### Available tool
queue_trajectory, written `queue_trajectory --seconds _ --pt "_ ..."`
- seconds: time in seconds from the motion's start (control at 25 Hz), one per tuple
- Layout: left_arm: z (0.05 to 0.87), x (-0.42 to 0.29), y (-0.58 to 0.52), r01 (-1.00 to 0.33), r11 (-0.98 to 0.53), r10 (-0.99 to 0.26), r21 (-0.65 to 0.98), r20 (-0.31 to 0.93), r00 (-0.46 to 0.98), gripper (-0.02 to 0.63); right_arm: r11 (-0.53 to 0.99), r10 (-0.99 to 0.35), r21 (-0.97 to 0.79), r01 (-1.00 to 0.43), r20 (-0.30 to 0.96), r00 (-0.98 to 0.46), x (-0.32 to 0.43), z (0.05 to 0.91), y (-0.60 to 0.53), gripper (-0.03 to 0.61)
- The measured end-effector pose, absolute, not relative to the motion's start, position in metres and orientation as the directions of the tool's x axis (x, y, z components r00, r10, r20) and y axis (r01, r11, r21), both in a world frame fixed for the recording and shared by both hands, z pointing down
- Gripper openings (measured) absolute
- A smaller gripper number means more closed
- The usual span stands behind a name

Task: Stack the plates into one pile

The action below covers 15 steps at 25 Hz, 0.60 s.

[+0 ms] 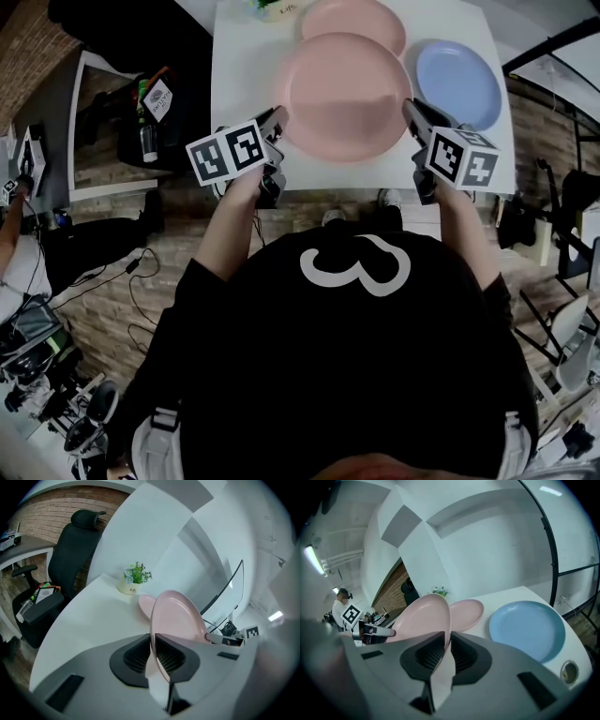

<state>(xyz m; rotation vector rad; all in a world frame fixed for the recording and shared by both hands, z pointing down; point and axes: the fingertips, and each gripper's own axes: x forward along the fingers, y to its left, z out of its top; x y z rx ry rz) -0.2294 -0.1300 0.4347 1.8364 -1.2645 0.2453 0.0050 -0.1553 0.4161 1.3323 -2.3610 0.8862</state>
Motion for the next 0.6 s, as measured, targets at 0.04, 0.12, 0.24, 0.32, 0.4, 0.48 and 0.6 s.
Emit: queue_trajectory --seconds 0.04,0.12,0.24,0.32,0.4,0.48,0.6 --pt "0.433 -0.223 -0.133 -0.832 -0.109 -0.666 0.544 0.581 0.467 0.044 0.385 -0.672 -0.367 -0.847 0.517 -0.530 0.012 0.414 -0.157 0.057" --pt "0.429 -0.208 -0.137 -0.827 -0.112 -0.670 0.550 0.573 0.472 0.044 0.386 -0.680 -0.363 -0.848 0.509 -0.528 0.027 0.410 -0.160 0.057" --pt "0.424 -0.183 -0.144 -0.828 -0.120 -0.674 0.547 0.568 0.473 0.043 0.380 -0.695 -0.363 -0.851 0.495 -0.522 0.051 0.404 -0.166 0.055" --pt "0.420 -0.167 -0.149 -0.829 -0.129 -0.675 0.544 0.565 0.476 0.043 0.371 -0.707 -0.363 -0.855 0.487 -0.514 0.068 0.400 -0.171 0.054" --pt "0.416 -0.152 -0.154 -0.831 -0.138 -0.676 0.539 0.562 0.477 0.043 0.365 -0.714 -0.360 -0.858 0.484 -0.507 0.083 0.399 -0.174 0.054" --pt "0.413 -0.136 -0.158 -0.833 -0.144 -0.676 0.534 0.562 0.477 0.043 0.360 -0.716 -0.357 -0.862 0.486 -0.501 0.100 0.401 -0.177 0.054" --pt "0.412 -0.114 -0.165 -0.836 -0.150 -0.674 0.528 0.564 0.477 0.043 0.355 -0.721 -0.358 -0.864 0.483 -0.496 0.123 0.401 -0.183 0.054"
